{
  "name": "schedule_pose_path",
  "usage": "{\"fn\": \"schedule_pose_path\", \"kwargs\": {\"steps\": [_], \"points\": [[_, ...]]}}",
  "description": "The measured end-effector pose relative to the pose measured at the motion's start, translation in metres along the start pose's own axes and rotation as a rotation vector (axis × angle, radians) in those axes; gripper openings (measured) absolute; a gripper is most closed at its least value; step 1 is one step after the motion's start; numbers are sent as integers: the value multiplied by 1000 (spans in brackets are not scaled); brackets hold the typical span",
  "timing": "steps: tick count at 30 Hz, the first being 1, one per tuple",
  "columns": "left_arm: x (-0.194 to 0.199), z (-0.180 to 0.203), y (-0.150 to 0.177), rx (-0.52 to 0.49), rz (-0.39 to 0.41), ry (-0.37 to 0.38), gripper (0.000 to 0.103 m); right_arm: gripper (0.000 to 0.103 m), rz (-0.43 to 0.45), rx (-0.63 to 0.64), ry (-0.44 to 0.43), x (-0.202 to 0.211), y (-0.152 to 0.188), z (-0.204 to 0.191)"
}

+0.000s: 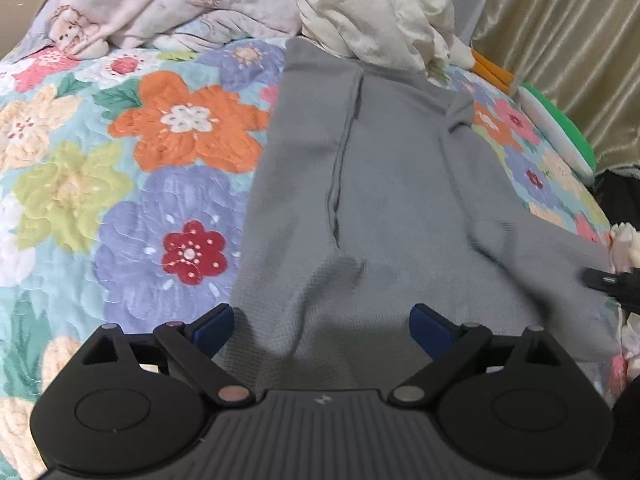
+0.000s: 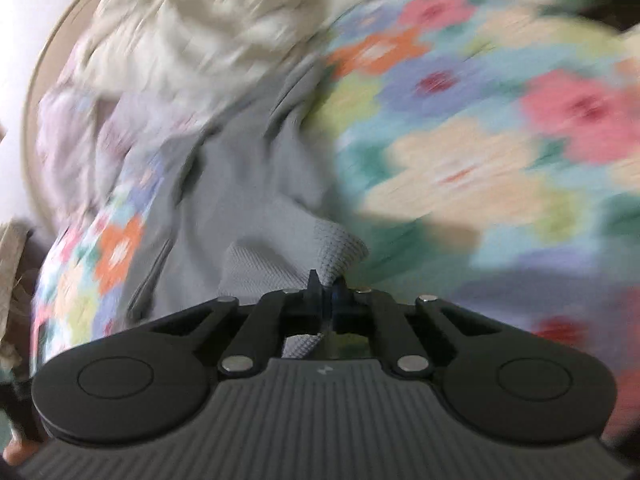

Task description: Fold clothes

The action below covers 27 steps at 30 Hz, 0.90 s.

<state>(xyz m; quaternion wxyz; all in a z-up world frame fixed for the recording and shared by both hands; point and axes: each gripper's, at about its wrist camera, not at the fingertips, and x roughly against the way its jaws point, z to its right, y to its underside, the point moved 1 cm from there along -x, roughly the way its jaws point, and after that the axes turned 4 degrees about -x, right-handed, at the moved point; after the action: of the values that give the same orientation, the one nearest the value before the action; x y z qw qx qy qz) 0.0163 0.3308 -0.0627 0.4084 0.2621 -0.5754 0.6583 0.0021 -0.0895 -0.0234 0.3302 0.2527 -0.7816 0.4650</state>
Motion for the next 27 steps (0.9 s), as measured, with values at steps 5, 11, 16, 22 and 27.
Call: {"fn": "schedule_pose_path", "kwargs": {"steps": [5, 11, 16, 22, 27], "points": [[0, -11, 5, -11, -44, -111, 95, 4, 66, -81, 43, 39, -8, 44], [13, -23, 0, -9, -21, -142, 95, 4, 180, 148, -179, 51, 15, -28], [21, -40, -1, 41, -1, -162, 95, 5, 1, 581, -478, 35, 93, -146], [26, -55, -1, 92, 5, -160, 95, 29, -264, 725, -507, 12, 152, -170], [28, -47, -4, 80, 4, -104, 95, 59, -190, 605, -328, 39, 122, -107]]}}
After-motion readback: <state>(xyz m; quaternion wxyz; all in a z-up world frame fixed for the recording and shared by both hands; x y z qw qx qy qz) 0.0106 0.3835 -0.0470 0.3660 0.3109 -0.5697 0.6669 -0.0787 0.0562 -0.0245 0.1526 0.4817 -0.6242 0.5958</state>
